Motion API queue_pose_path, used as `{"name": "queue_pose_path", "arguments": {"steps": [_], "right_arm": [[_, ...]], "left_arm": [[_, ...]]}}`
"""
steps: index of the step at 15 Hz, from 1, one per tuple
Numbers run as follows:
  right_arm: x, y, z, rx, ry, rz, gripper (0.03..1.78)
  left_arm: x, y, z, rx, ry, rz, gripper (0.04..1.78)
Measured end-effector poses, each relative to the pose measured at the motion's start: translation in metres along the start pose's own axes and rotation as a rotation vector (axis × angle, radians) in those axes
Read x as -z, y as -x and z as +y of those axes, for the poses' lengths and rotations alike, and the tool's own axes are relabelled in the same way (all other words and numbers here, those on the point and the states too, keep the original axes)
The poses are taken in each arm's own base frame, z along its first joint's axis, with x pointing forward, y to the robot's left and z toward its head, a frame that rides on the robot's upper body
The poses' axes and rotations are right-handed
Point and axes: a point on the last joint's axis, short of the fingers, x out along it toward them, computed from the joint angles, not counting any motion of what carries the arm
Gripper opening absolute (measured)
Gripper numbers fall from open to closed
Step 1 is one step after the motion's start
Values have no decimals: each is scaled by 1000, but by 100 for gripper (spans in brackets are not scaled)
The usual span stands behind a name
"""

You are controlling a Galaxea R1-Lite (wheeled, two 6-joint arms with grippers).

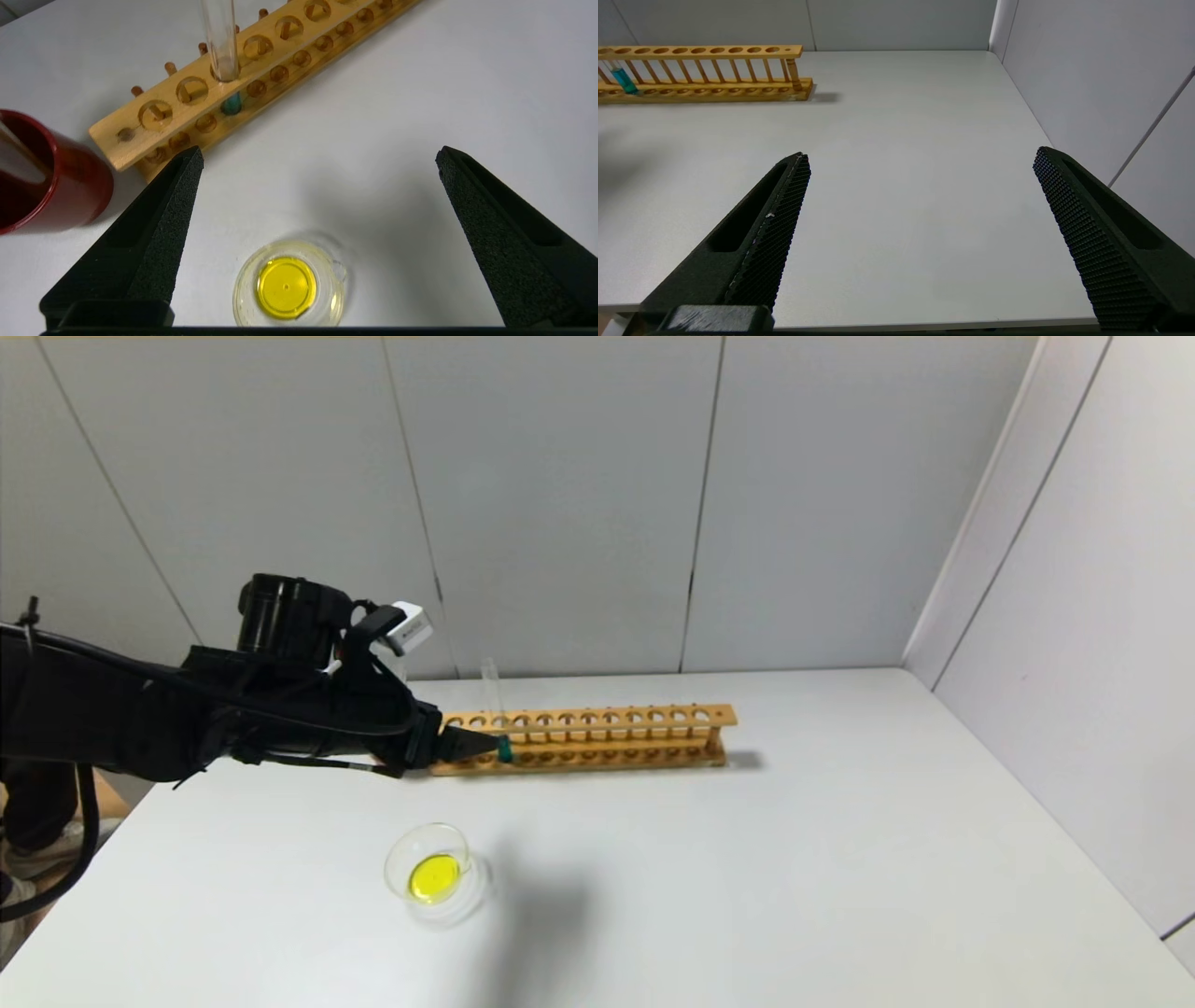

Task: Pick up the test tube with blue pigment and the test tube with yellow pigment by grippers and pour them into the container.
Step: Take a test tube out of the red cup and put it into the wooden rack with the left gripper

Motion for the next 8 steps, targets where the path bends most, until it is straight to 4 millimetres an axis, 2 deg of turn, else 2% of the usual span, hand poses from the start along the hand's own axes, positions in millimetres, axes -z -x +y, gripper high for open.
{"name": "queue_pose_path", "arguments": {"steps": [8], "right_arm": [[0, 0, 0, 0, 0, 0, 175]], "left_arm": [[-4, -59, 28, -85, 67, -49, 175]]}}
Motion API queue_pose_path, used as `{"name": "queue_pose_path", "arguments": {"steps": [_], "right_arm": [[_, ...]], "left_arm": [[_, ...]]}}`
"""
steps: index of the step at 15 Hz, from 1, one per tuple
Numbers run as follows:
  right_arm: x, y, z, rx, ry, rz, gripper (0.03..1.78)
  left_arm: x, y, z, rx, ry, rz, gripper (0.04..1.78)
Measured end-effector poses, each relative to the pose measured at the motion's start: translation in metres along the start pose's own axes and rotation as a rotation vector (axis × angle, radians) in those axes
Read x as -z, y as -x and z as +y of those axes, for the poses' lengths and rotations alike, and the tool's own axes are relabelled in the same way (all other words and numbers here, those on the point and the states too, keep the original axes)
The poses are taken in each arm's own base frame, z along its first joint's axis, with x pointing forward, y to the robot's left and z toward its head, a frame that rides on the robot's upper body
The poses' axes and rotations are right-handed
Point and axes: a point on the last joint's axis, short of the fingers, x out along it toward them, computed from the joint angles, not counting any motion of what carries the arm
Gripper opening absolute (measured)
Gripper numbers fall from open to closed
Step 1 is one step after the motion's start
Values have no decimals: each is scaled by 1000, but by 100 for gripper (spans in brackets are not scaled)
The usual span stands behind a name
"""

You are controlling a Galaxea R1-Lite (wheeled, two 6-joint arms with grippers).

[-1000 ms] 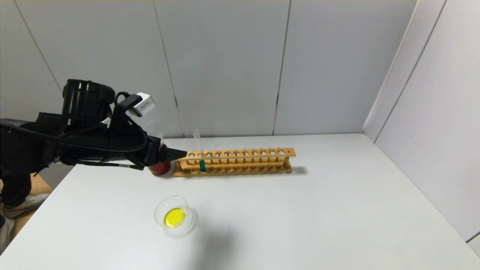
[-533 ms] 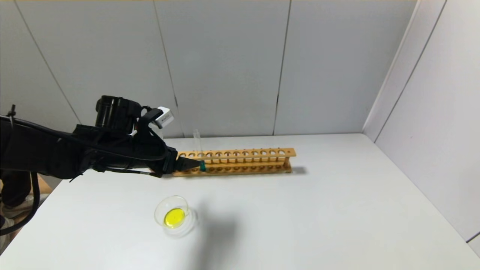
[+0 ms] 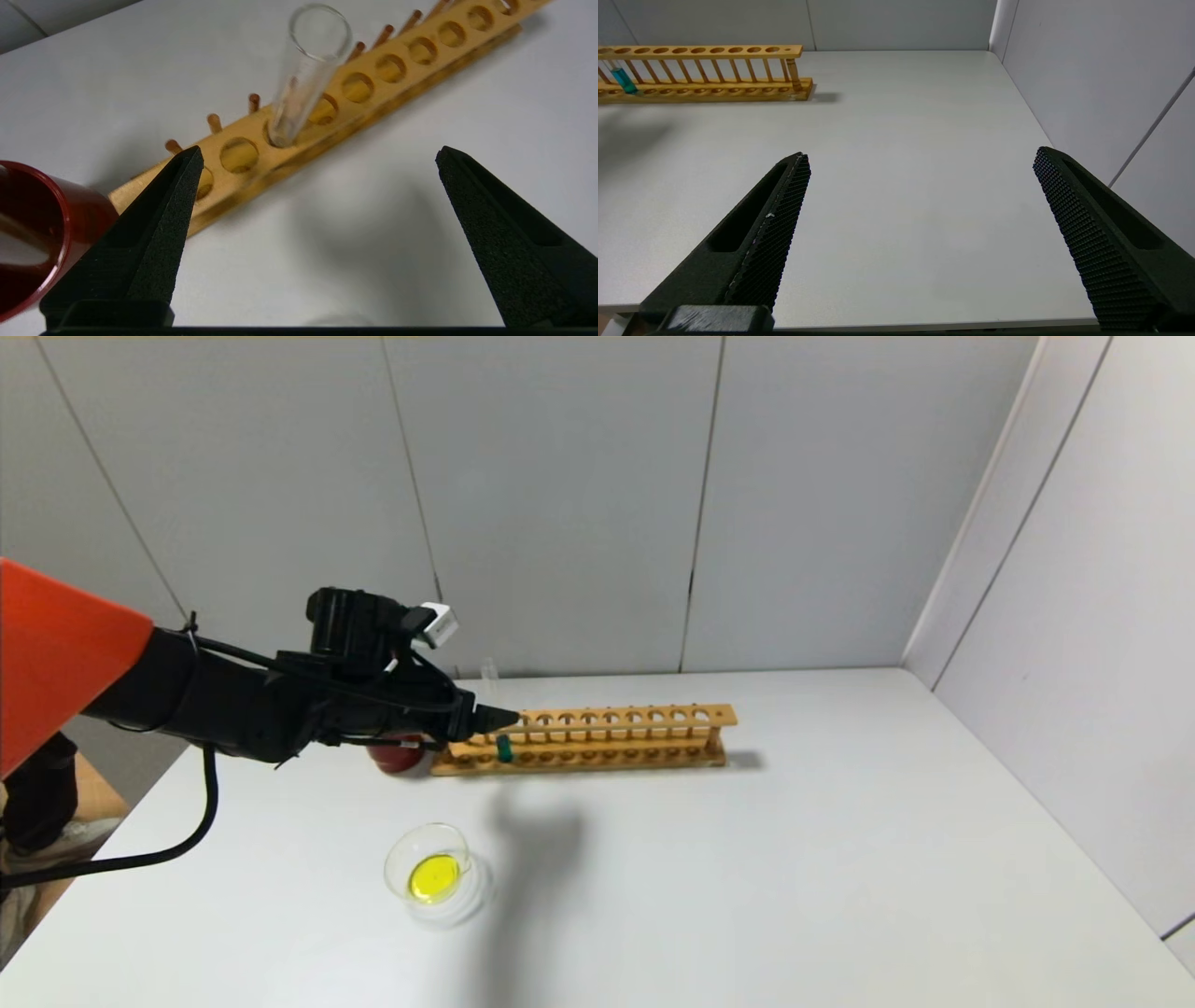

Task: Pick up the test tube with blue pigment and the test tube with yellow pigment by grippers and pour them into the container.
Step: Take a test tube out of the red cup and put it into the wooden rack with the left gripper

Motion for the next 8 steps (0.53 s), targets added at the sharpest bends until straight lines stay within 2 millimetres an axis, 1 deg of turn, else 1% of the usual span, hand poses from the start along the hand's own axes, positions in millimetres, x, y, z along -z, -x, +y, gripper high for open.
{"name": "queue_pose_path", "arguments": {"steps": [3, 8], "right_arm": [[0, 0, 0, 0, 0, 0, 175], [0, 0, 0, 0, 0, 0, 175]], "left_arm": [[3, -17, 3, -17, 8, 11, 175], [4, -35, 6, -12, 23, 11, 175]]}}
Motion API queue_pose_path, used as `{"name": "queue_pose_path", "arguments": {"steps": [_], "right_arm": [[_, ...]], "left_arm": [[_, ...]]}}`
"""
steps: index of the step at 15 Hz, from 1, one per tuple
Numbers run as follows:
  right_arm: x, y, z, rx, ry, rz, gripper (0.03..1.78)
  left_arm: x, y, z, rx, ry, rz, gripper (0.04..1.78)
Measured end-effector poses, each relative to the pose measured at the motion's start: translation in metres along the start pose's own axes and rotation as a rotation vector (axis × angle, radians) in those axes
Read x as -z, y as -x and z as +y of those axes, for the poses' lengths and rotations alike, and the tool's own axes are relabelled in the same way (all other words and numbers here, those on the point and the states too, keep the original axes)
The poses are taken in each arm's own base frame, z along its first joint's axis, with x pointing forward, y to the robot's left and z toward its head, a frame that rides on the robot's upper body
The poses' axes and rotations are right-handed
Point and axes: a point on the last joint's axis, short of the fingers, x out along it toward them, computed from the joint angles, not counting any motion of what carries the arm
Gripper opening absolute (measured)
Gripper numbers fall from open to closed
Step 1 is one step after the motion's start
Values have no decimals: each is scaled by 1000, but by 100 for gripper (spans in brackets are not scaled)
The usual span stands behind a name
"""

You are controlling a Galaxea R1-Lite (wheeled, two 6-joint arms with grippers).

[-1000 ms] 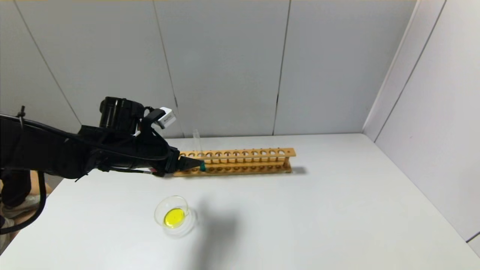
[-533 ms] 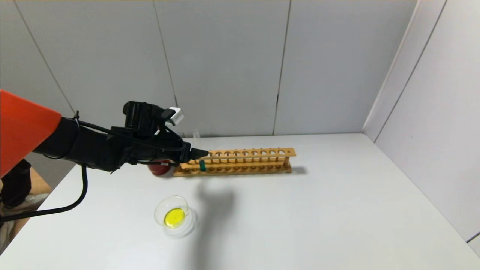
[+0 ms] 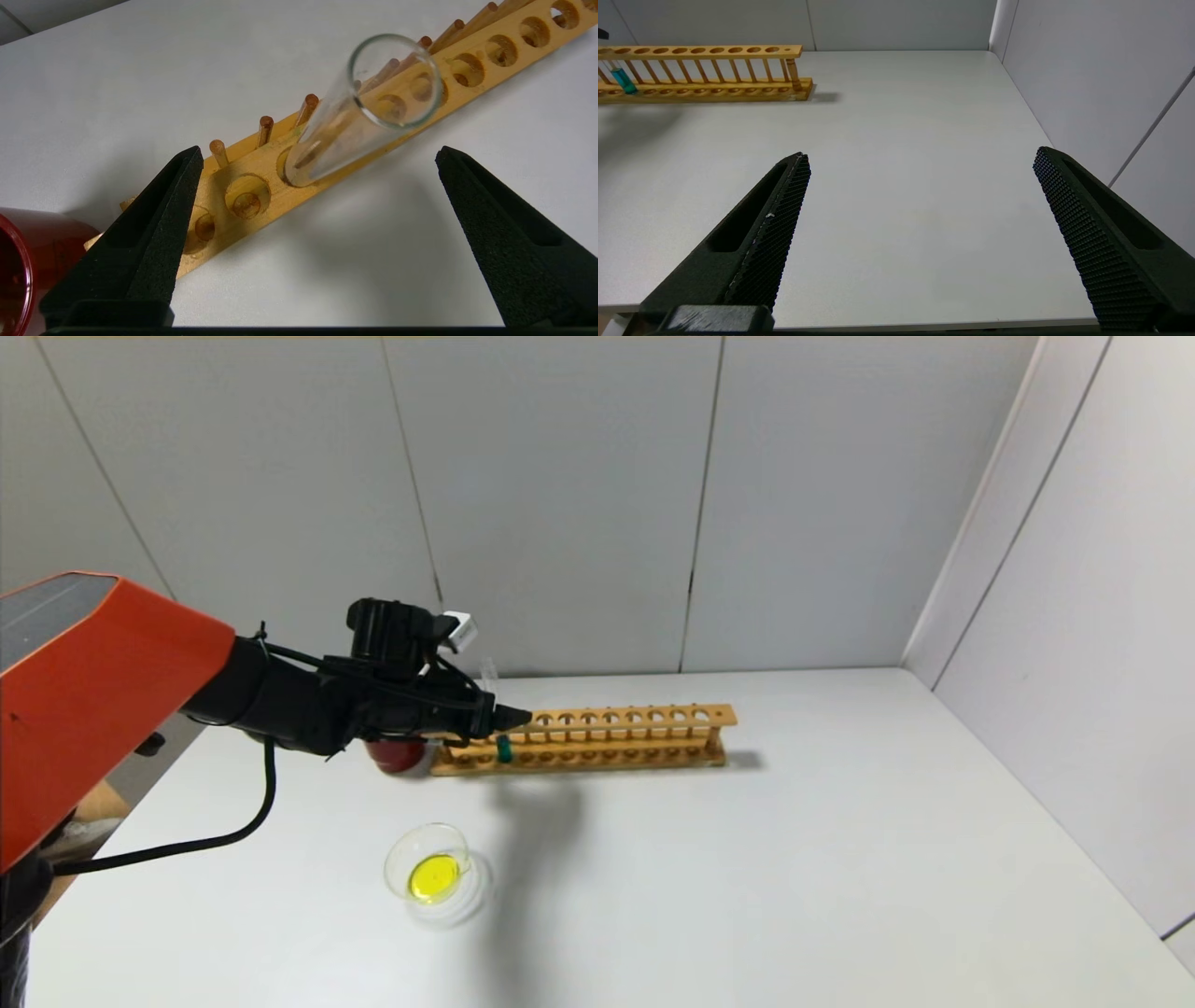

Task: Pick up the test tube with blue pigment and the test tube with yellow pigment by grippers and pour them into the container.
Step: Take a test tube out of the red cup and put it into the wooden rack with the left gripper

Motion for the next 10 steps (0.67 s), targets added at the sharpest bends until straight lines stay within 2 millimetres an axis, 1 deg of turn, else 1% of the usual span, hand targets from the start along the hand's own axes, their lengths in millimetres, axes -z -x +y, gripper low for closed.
{"name": "queue_pose_path", "arguments": {"steps": [2, 4, 5, 7, 10], "right_arm": [[0, 0, 0, 0, 0, 0, 175], [0, 0, 0, 0, 0, 0, 175], [0, 0, 0, 0, 0, 0, 175], [0, 0, 0, 0, 0, 0, 175], [0, 0, 0, 0, 0, 0, 175]], "left_arm": [[1, -5, 1, -1, 1, 0, 173], [0, -9, 2, -4, 7, -4, 161], [0, -11, 3, -9, 9, -6, 151], [-1, -14, 4, -13, 8, -9, 125], [-2, -20, -1, -19, -1, -13, 68]]}}
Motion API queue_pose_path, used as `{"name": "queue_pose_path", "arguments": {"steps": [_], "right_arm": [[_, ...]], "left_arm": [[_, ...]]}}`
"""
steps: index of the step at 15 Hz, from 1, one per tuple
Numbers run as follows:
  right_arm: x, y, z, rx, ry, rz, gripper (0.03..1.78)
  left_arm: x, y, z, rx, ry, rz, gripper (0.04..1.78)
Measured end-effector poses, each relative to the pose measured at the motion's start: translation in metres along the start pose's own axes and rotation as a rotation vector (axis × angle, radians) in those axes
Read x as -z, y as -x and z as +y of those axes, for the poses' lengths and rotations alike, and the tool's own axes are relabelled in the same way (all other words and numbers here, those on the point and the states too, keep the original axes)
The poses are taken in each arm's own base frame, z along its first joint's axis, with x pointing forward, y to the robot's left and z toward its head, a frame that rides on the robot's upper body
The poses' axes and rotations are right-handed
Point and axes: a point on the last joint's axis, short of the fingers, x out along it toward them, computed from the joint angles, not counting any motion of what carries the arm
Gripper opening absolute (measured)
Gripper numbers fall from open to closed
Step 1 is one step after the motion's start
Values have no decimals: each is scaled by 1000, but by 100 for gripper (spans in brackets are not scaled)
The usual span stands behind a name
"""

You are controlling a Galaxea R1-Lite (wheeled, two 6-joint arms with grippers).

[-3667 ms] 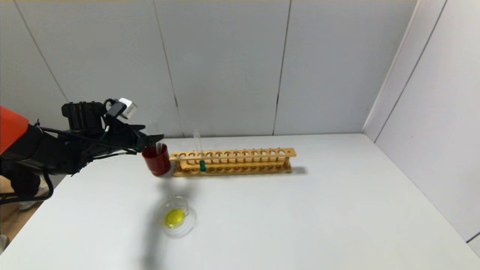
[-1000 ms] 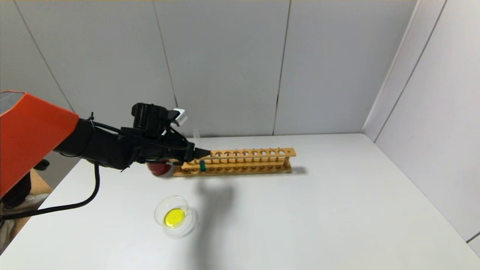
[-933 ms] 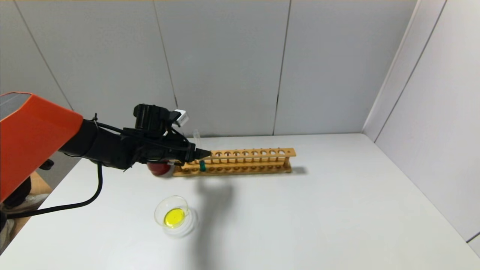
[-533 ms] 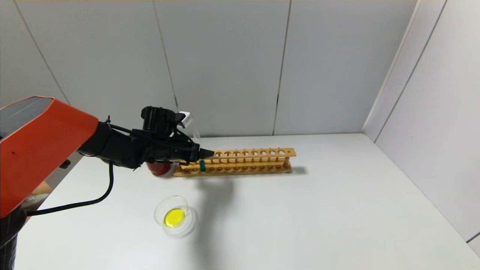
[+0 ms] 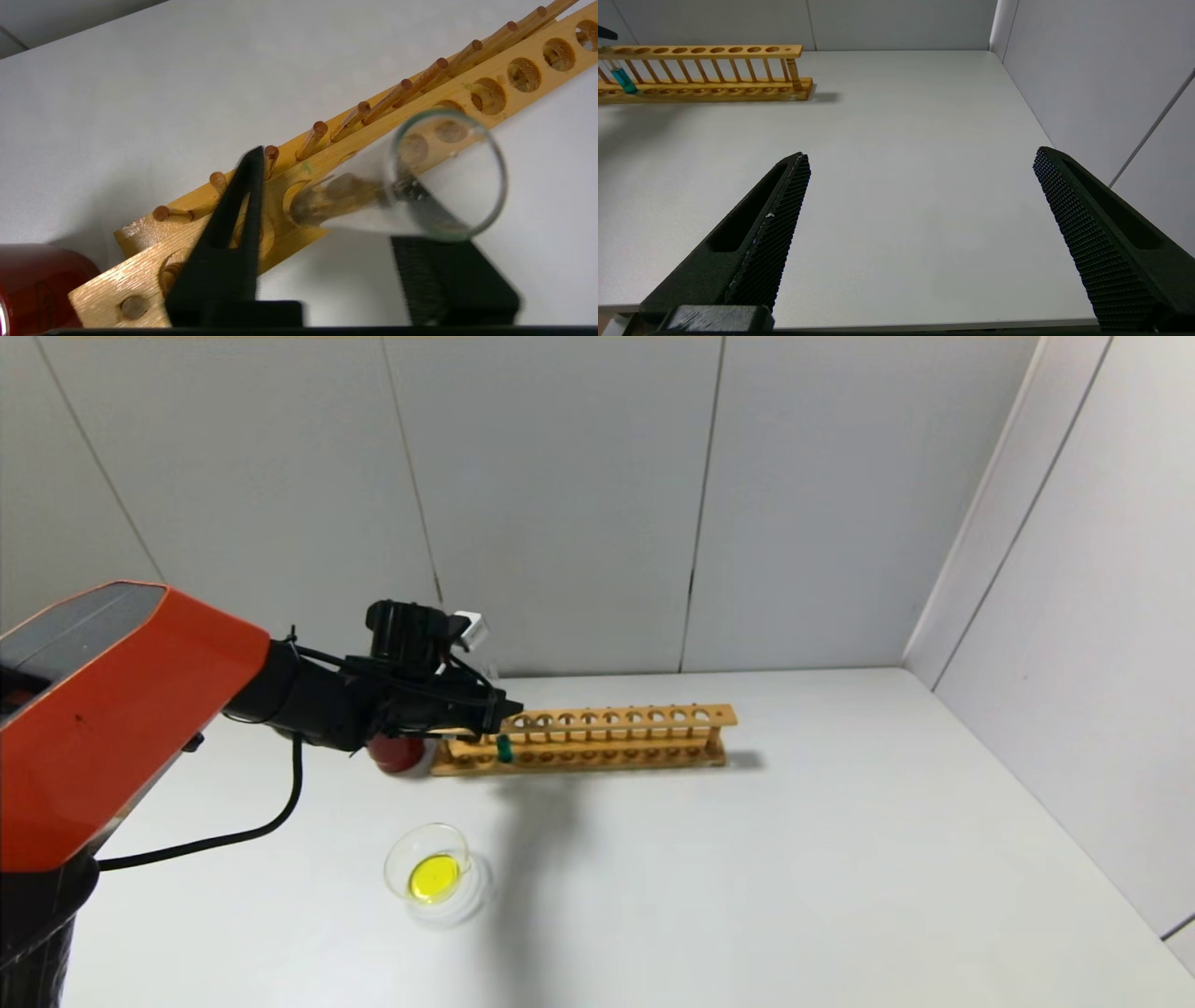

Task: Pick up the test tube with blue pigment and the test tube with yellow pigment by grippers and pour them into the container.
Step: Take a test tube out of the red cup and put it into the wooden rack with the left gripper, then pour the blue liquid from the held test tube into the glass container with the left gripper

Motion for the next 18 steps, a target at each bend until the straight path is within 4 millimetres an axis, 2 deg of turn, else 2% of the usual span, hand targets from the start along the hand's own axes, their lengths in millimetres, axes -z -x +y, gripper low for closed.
{"name": "queue_pose_path", "arguments": {"steps": [2, 3, 9, 12, 15, 18], "right_arm": [[0, 0, 0, 0, 0, 0, 175], [0, 0, 0, 0, 0, 0, 175], [0, 0, 0, 0, 0, 0, 175], [0, 0, 0, 0, 0, 0, 175], [0, 0, 0, 0, 1, 0, 175], [0, 0, 0, 0, 0, 0, 175]], "left_arm": [[0, -6, -5, -9, -12, -13, 40], [0, -8, -6, -12, -16, -23, 35], [1, -9, -9, -25, -36, -45, 34], [-7, -5, -11, -24, -50, -111, 34], [-22, 9, -16, -22, -64, -163, 34], [-46, 35, -28, -5, -87, -236, 34]]}}
